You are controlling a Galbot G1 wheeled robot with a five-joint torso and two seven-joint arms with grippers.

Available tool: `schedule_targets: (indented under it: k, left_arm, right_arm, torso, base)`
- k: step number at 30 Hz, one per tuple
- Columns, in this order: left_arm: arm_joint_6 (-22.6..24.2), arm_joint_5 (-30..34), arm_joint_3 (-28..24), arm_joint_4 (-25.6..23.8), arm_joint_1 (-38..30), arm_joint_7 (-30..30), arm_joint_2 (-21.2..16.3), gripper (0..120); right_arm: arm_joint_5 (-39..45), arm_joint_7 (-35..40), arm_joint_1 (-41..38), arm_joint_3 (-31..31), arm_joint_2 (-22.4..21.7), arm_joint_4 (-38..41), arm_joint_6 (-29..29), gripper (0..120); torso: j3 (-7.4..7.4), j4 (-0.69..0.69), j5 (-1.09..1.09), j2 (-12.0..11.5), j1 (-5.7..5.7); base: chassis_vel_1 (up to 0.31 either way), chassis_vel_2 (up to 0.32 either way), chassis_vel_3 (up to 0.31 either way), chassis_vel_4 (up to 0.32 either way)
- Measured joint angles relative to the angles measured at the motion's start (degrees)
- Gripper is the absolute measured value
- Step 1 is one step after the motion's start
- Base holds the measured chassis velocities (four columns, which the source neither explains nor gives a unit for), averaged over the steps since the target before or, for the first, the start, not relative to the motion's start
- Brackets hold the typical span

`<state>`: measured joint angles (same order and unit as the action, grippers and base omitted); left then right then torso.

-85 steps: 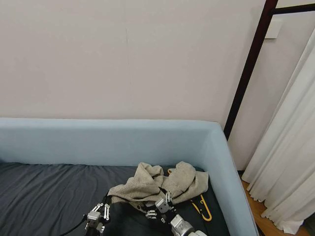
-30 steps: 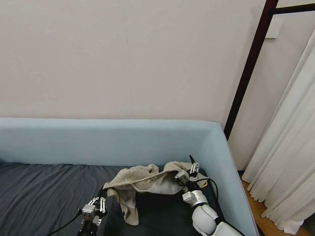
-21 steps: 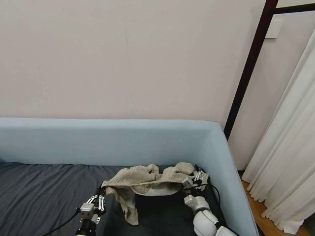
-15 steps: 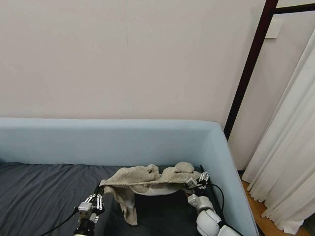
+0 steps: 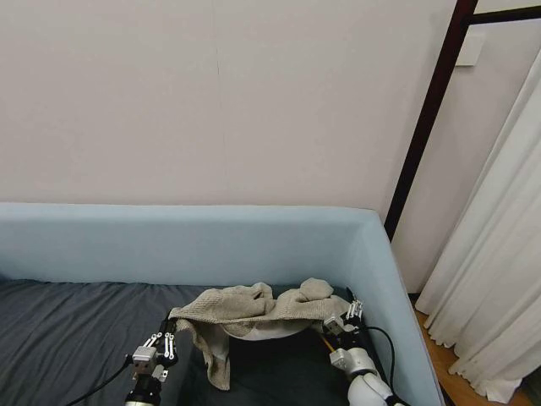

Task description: Pick up the clothes from the sofa and hang them on the clothes hanger.

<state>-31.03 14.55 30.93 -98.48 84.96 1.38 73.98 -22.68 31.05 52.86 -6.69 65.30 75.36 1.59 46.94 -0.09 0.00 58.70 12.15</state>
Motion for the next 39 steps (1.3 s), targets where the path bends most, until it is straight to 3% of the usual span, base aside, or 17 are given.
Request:
schedule_targets:
  k: [7, 21, 29, 32, 35, 39]
  left_arm:
    - [-0.02, 0.02, 0.05, 0.12, -0.05, -0.10, -0.07, 0]
    - [-0.16, 0.10, 1.31, -0.22, -0.04, -0.14, 0.71, 0]
    - [-0.09, 1.22, 1.26, -1.69, -0.30, -0.16, 0.27, 0]
    - [0.59, 4.27, 2.33, -5.45, -0.64, -0.71, -1.23, 0]
    - [1.90, 7.00, 3.45, -9.35, -0.92, -1.40, -3.21, 0]
    - [4.61, 13.48, 6.27, -16.45, -1.92, -2.72, -10.98, 0]
  right_arm:
    - [0.02, 0.00, 0.05, -0.75, 0.11, 0.59, -0.19, 54]
    - [6.47, -1.87, 0.33, -6.30, -5.33, 10.72, 4.41, 1]
    - [12.30, -5.66, -1.80, -5.02, -6.10, 12.10, 0.13, 0]
    - [20.44, -10.58, -4.13, -3.85, -8.22, 17.23, -2.84, 0]
    - [27.89, -13.85, -6.62, -2.95, -10.65, 22.74, -1.92, 0]
    - [46.18, -19.70, -13.00, 1.67, -16.47, 34.62, 4.01, 0]
  torso:
    - [0.00, 0.01, 0.00, 0.00, 0.00]
    - [0.00, 0.00, -0.01, 0.00, 0.00]
    - [0.01, 0.00, 0.00, 0.00, 0.00]
    - [0.01, 0.01, 0.01, -0.01, 0.00]
    - [0.01, 0.01, -0.01, 0.00, 0.00]
    - [0.00, 0.02, -0.02, 0.00, 0.00]
  base:
    - [0.000, 0.000, 0.000, 0.000]
    - [0.000, 0.000, 0.000, 0.000]
    - [0.000, 0.000, 0.000, 0.000]
    - [0.000, 0.000, 0.000, 0.000]
    - [0.000, 0.000, 0.000, 0.000]
    - [0.000, 0.000, 0.000, 0.000]
